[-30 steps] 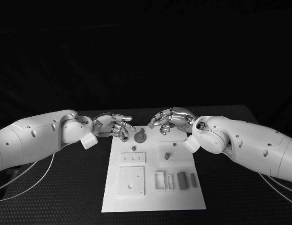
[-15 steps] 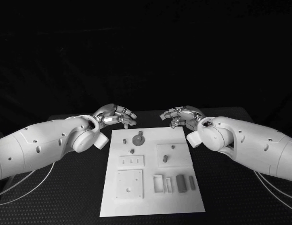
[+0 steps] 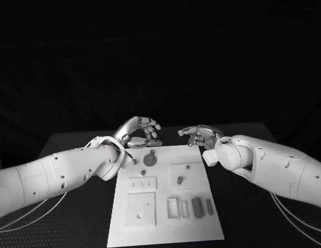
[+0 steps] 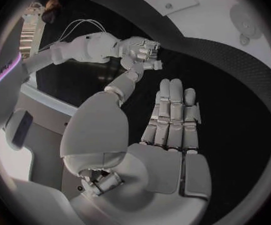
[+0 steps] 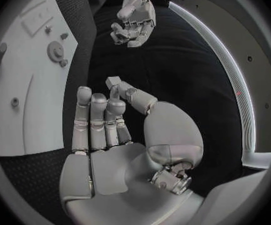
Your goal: Assemble the parts on the task board
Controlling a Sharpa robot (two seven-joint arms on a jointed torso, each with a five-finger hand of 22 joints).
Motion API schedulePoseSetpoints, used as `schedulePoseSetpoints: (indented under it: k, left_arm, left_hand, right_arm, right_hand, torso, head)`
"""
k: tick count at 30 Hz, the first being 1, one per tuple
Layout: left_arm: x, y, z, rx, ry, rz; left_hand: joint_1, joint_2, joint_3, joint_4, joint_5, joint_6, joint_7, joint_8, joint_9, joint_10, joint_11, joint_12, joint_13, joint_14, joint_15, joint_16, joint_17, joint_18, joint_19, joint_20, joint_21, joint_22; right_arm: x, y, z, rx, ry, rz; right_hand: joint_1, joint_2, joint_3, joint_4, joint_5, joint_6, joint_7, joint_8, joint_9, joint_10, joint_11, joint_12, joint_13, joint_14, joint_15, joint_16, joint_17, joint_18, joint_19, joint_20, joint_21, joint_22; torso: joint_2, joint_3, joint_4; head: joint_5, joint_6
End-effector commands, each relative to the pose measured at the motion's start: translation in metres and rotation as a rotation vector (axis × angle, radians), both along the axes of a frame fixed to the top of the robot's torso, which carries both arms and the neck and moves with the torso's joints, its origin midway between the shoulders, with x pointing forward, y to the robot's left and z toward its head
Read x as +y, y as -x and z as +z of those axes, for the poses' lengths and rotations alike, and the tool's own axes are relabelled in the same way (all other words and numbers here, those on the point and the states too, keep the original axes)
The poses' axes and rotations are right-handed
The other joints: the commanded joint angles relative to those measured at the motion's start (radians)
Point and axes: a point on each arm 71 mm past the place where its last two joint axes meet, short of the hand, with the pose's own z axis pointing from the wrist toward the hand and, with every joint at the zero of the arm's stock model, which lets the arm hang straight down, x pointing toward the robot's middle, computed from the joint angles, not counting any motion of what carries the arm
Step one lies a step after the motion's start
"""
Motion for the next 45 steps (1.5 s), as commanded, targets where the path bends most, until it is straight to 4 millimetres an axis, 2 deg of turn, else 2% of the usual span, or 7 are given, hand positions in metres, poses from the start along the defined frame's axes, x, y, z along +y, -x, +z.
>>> schedulePoseSetpoints:
  k: [1,17,26,33,37,40,45]
  left_arm:
    - [-0.007,0.003,0.005,-0.174,-0.037,0.008]
    - [-0.028,0.007,0.001,-0.185,-0.045,0.009]
    - [-0.025,0.008,-0.003,-0.124,-0.039,0.017]
    - [-0.018,0.004,-0.012,0.043,-0.018,0.021]
    - [-0.021,0.004,-0.017,0.135,-0.002,-0.014]
    - [-0.021,0.003,-0.019,0.182,0.028,-0.009]
    - [-0.022,0.003,-0.022,0.239,0.036,-0.036]
  left_hand:
    - [0.000,-0.017,-0.002,0.007,-0.004,-0.005,0.002,-0.003,-0.005,0.016,0.001,0.014,0.006,-0.001,0.004,-0.003,0.001,-0.010,0.008,-0.018,0.007,0.020]
    - [-0.001,-0.019,-0.024,0.016,-0.005,0.013,-0.011,0.016,-0.036,0.029,-0.015,0.114,0.071,0.015,-0.018,0.059,0.042,-0.011,0.025,-0.037,0.039,0.022]
    - [-0.013,-0.008,-0.023,0.034,-0.005,0.045,-0.022,0.040,-0.039,0.019,-0.024,0.139,0.085,0.012,-0.022,0.073,0.049,-0.014,0.024,-0.042,0.049,0.021]
    - [-0.208,0.006,-0.078,0.168,-0.004,0.039,-0.024,0.042,-0.051,0.010,-0.026,0.151,0.087,0.006,-0.024,0.077,0.050,-0.009,0.015,-0.044,0.042,0.015]
    - [-0.316,0.043,-0.100,0.270,0.000,0.060,-0.036,0.060,-0.045,0.019,-0.038,0.160,0.086,0.015,-0.035,0.086,0.053,-0.001,0.015,-0.054,0.037,0.013]
    - [-0.400,0.096,-0.135,0.372,0.003,0.061,-0.040,0.064,-0.045,0.021,-0.042,0.160,0.082,0.015,-0.040,0.088,0.053,0.002,0.007,-0.059,0.032,0.014]
    - [-0.333,0.152,-0.287,0.562,0.005,0.064,-0.043,0.075,-0.043,0.024,-0.045,0.163,0.074,0.012,-0.045,0.095,0.054,0.004,-0.003,-0.065,0.041,0.020]
  right_arm:
    - [0.005,0.004,-0.004,0.061,-0.073,-0.026]
    - [0.026,0.027,-0.012,0.125,-0.181,0.006]
    - [0.034,0.033,-0.009,0.126,-0.222,0.021]
    - [0.033,0.036,-0.009,0.123,-0.220,0.034]
    - [0.037,0.038,-0.009,0.119,-0.219,0.051]
    - [0.038,0.039,-0.009,0.119,-0.219,0.054]
    - [0.041,0.041,-0.008,0.117,-0.220,0.063]
  right_hand:
    - [-0.010,0.003,0.006,-0.001,-0.006,0.069,-0.022,0.002,0.030,-0.015,-0.022,0.003,-0.002,0.004,-0.006,0.005,-0.002,0.007,0.003,-0.002,0.005,-0.002]
    - [-0.017,0.005,0.011,-0.001,-0.006,0.068,-0.022,0.000,0.041,-0.016,-0.022,0.005,-0.002,0.005,-0.007,0.005,-0.004,0.007,0.005,-0.004,0.007,-0.004]
    - [-0.020,0.006,0.014,-0.001,-0.006,0.067,-0.022,-0.002,0.048,-0.016,-0.022,0.005,-0.003,0.006,-0.008,0.005,-0.005,0.007,0.005,-0.004,0.008,-0.005]
    - [-0.021,0.007,0.016,-0.001,-0.006,0.067,-0.022,-0.002,0.052,-0.017,-0.022,0.006,-0.003,0.007,-0.008,0.006,-0.005,0.007,0.006,-0.005,0.009,-0.006]
    - [-0.022,0.007,0.017,-0.001,-0.006,0.067,-0.022,-0.003,0.053,-0.017,-0.023,0.006,-0.002,0.007,-0.009,0.006,-0.006,0.007,0.007,-0.005,0.009,-0.006]
    - [-0.022,0.007,0.018,-0.001,-0.006,0.066,-0.022,-0.003,0.055,-0.017,-0.023,0.007,-0.002,0.007,-0.009,0.006,-0.006,0.007,0.007,-0.005,0.010,-0.006]
    - [-0.023,0.007,0.019,-0.002,-0.006,0.066,-0.022,-0.004,0.057,-0.017,-0.023,0.007,-0.002,0.008,-0.009,0.006,-0.006,0.007,0.008,-0.006,0.010,-0.006]
  torso:
    - [-0.004,-0.0037,-0.0005]
    - [-0.006,-0.0081,-0.0007]
    - [-0.006,-0.0049,-0.0009]
    - [-0.006,-0.0046,0.0003]
    - [-0.005,-0.0044,-0.0009]
    - [-0.005,-0.0047,-0.0018]
    - [-0.005,-0.0048,-0.0002]
  head:
    - [-0.014,0.010]
    - [-0.013,0.011]
    - [-0.010,0.008]
    - [-0.012,0.002]
    - [-0.010,0.001]
    - [-0.009,0.000]
    - [-0.009,-0.003]
